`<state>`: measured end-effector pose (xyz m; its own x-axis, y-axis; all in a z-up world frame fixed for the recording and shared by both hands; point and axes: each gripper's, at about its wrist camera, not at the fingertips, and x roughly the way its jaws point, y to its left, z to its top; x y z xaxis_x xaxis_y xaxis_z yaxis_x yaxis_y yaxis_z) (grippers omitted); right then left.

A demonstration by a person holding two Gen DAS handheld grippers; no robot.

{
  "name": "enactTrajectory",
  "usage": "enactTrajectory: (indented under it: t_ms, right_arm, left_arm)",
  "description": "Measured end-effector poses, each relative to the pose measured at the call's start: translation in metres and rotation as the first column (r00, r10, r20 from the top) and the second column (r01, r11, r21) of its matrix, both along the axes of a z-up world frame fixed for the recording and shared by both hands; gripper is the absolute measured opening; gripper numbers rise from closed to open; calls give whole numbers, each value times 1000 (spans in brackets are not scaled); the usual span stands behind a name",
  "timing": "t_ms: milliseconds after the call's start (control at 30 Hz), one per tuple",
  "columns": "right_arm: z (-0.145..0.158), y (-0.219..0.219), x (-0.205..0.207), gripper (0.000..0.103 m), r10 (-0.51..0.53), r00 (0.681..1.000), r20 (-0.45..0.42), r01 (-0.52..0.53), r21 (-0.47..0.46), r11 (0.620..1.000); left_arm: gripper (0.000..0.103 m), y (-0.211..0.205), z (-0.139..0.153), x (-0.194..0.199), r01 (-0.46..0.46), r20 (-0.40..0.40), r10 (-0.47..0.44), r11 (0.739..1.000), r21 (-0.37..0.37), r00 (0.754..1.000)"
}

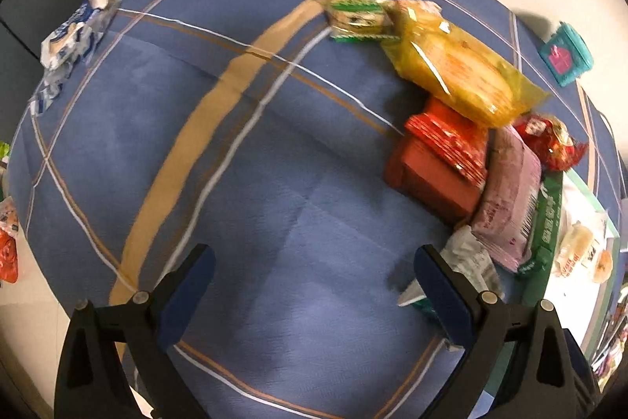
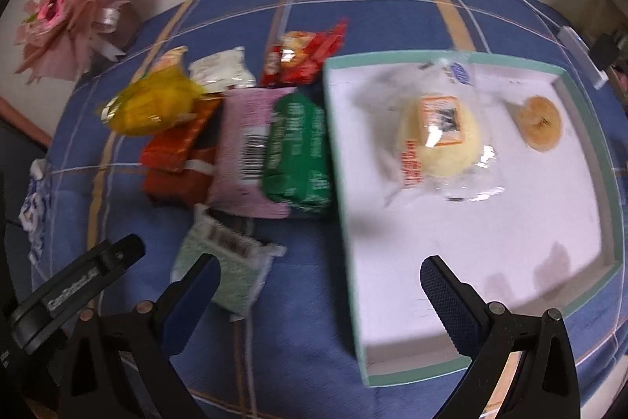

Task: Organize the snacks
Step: 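Withdraw both tools and move the left tool to the green-white pack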

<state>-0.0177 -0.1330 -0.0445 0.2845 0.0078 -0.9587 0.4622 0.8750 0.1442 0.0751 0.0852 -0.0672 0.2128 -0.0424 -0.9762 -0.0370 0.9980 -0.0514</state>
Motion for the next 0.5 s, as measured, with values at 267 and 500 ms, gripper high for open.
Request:
enactTrajectory:
  t_ms: [267,500]
  right_arm:
    - [-1,-35,-12,103,-94,995,-32,93,-21,995]
    - [-3,-65,-25,103,-188,981,-45,187,-5,982]
  left_arm:
    - [101,-37,1,-4,159,2,-159,987,-19,987]
    - [101,-66,-3,-11,269,1,-269,963,-23,963]
